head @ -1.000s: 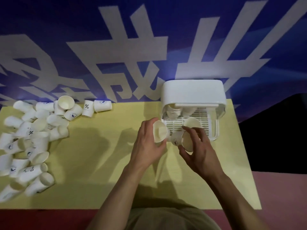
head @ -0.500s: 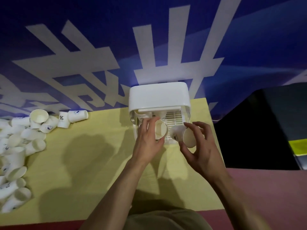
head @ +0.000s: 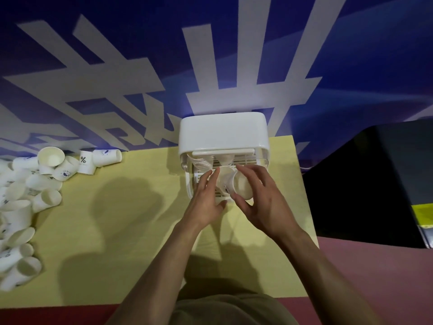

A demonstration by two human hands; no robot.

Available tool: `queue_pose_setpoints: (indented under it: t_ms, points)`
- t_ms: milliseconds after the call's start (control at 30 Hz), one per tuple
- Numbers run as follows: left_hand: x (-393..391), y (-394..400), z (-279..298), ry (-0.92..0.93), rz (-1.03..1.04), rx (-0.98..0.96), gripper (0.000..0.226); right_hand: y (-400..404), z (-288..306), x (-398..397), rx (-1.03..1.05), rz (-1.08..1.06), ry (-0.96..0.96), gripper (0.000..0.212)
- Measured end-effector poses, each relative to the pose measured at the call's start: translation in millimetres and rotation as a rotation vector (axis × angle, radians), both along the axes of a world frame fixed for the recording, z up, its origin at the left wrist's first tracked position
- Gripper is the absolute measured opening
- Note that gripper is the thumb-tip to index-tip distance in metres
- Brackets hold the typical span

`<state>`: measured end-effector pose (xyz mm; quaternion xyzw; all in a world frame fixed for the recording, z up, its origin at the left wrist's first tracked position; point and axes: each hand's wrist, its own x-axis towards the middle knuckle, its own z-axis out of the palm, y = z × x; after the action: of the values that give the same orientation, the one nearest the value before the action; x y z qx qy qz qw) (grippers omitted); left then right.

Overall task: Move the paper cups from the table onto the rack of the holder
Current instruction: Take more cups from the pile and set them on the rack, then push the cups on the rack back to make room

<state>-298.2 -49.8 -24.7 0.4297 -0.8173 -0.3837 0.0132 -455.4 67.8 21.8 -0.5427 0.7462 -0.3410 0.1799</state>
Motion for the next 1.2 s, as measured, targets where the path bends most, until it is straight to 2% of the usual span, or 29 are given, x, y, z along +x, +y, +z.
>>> queue_pose_setpoints:
  t_ms: [167,467,700,833,967,1067,1200]
  points:
    - [22,-1,10,0.076,0.078,-0.019,0.087,-20,-9,8,0.049,0.086,0.06,0.062]
    - [38,1,13,0.065,0.088,-0.001,0.079,-46,-17,15,0.024,0.125,0.146,0.063]
    - [33,4,9,0.051,0.062,0.015,0.078,-54,-45,15,0.059,0.134,0.13,0.061]
    - [29,4,5,0.053,0.041,0.021,0.076,-48,-69,13,0.114,0.206,0.146,0.068]
    - [24,3,0,0.026,0.02,0.055,0.081,-41,-82,7,0.124,0.28,0.05,0.081]
    - [20,4,-2,0.004,-0.004,0.128,0.091,-34,-85,3,0.108,0.192,-0.084,0.088]
    - [14,7,-5,-0.006,-0.015,0.197,0.104,-15,-91,4,0.184,0.112,-0.107,0.089]
